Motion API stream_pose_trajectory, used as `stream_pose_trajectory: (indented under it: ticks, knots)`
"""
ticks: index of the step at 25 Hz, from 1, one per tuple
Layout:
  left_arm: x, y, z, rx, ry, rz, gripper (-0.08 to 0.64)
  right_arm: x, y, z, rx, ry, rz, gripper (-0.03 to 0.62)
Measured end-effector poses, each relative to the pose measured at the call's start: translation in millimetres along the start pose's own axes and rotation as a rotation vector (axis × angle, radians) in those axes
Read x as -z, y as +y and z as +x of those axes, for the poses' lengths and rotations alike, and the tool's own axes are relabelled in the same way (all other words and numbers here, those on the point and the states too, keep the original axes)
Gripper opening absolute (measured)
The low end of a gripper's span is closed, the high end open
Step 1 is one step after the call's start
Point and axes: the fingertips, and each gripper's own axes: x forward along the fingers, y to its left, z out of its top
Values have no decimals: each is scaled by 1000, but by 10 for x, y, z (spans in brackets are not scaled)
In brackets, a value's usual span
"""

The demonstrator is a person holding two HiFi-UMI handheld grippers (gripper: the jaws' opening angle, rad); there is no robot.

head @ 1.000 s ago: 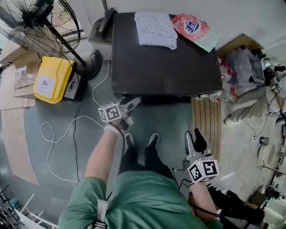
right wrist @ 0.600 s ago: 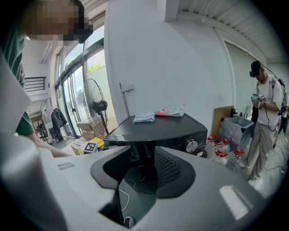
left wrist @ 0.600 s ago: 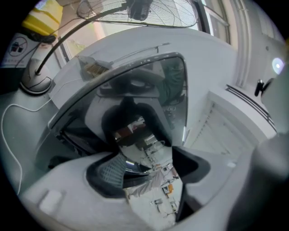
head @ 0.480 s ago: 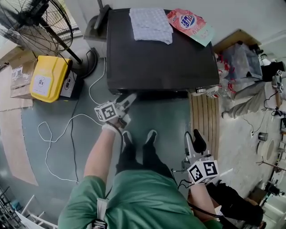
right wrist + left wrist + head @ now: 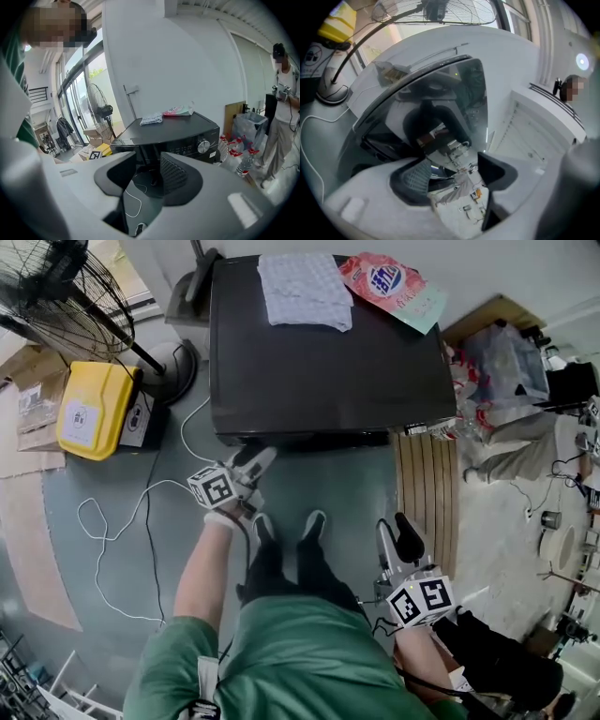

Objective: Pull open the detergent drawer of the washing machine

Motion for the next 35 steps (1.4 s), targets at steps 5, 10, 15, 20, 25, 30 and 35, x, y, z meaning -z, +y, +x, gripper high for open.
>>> stream_pose_trajectory:
  ticks: [5, 10, 15, 20, 25, 30, 35]
  knots:
    - [-29, 89, 16, -52, -11, 5, 267, -96, -68, 109, -6, -5, 7, 156]
    - [-59, 104, 55, -71, -12, 10, 291, -161, -124, 196, -17, -9, 16, 156]
    - [-60, 97, 61, -70, -6, 2, 295, -135, -84, 235, -36, 4, 33, 156]
    - [-59, 87, 43, -44, -1, -13, 281, -90, -26, 196, -49, 5, 28, 156]
    - [-53, 56, -29, -22, -59, -67, 274, -27, 77, 89, -60, 3, 29, 156]
    - [58, -12, -115, -41, -48, -16, 263, 47, 89, -56, -59, 17, 37, 156]
    - [515, -948, -43, 142, 92, 139, 195, 113, 80, -34, -88, 19, 104, 156]
